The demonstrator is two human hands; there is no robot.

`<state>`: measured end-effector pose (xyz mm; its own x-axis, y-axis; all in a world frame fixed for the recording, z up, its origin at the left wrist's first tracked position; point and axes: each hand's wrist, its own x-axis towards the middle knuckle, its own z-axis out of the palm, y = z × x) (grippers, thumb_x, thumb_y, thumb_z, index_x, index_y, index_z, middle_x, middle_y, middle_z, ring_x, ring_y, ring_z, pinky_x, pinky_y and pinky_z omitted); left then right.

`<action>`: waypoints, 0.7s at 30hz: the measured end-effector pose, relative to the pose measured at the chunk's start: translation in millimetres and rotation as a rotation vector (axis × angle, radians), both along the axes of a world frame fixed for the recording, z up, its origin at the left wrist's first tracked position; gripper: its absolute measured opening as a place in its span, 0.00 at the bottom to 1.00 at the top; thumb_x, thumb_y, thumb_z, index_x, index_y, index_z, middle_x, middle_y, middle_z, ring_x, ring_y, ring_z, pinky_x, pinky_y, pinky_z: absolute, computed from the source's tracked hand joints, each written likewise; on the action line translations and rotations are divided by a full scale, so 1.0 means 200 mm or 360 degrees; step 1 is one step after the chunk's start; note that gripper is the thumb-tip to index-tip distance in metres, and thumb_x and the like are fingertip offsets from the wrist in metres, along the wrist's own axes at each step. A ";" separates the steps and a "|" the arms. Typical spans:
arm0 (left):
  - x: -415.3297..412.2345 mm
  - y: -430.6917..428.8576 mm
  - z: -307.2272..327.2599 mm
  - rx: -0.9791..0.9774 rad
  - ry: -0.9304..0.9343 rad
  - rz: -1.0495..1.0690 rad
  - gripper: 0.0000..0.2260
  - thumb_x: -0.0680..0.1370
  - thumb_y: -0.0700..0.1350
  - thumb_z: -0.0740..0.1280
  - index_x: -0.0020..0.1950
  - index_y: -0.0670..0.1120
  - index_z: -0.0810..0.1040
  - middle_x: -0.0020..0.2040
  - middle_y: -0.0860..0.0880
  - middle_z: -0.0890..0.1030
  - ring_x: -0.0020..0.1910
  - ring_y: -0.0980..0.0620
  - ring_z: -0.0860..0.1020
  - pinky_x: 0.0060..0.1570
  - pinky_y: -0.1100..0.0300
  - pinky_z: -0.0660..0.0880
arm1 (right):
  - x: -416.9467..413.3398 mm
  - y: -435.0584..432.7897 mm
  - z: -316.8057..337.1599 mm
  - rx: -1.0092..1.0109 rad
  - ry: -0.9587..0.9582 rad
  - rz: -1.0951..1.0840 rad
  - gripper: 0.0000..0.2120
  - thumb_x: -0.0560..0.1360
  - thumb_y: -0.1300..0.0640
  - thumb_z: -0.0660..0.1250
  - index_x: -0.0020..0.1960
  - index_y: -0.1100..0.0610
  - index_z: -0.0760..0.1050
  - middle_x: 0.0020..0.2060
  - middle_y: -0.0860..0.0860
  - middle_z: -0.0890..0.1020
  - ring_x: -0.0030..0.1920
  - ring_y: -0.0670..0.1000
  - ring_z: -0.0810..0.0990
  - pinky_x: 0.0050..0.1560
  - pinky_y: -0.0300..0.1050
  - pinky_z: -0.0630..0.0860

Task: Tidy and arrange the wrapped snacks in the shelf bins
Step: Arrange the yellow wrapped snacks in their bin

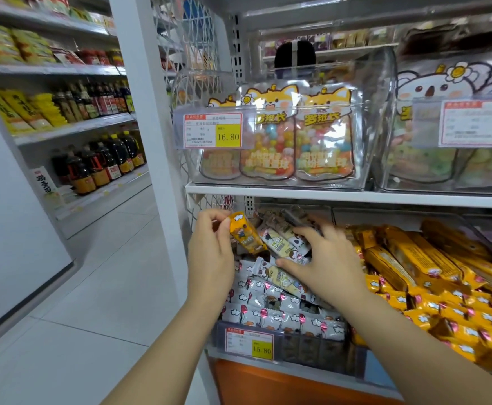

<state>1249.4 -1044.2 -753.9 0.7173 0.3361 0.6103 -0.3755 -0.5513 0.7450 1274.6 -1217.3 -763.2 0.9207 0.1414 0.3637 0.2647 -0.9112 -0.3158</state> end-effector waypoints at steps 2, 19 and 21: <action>-0.06 -0.02 -0.01 -0.0114 -0.0059 0.0015 0.05 0.82 0.43 0.56 0.50 0.52 0.69 0.50 0.59 0.76 0.51 0.62 0.75 0.44 0.73 0.71 | -0.01 0.00 0.00 0.0025 -0.0003 0.0066 0.35 0.68 0.31 0.64 0.70 0.45 0.64 0.66 0.50 0.68 0.66 0.54 0.65 0.64 0.48 0.66; -0.22 -0.42 -0.03 -0.0464 0.0163 -0.0496 0.04 0.82 0.45 0.57 0.51 0.54 0.70 0.48 0.54 0.77 0.44 0.63 0.77 0.46 0.63 0.75 | -0.37 -0.36 -0.07 0.0619 -0.0392 0.0263 0.19 0.72 0.54 0.71 0.61 0.50 0.73 0.51 0.38 0.72 0.53 0.44 0.73 0.55 0.49 0.74; -0.22 -0.50 -0.03 -0.0261 0.0273 -0.0576 0.06 0.82 0.44 0.58 0.57 0.54 0.70 0.48 0.60 0.76 0.42 0.70 0.75 0.41 0.71 0.72 | -0.39 -0.46 -0.09 0.0613 -0.0415 0.0147 0.19 0.72 0.55 0.71 0.61 0.51 0.74 0.50 0.40 0.73 0.52 0.45 0.73 0.55 0.50 0.74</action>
<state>1204.7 -1144.2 -759.7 0.8932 0.1270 0.4314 -0.3860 -0.2757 0.8803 1195.8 -1310.1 -782.1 0.7815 0.0282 0.6233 0.4548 -0.7097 -0.5381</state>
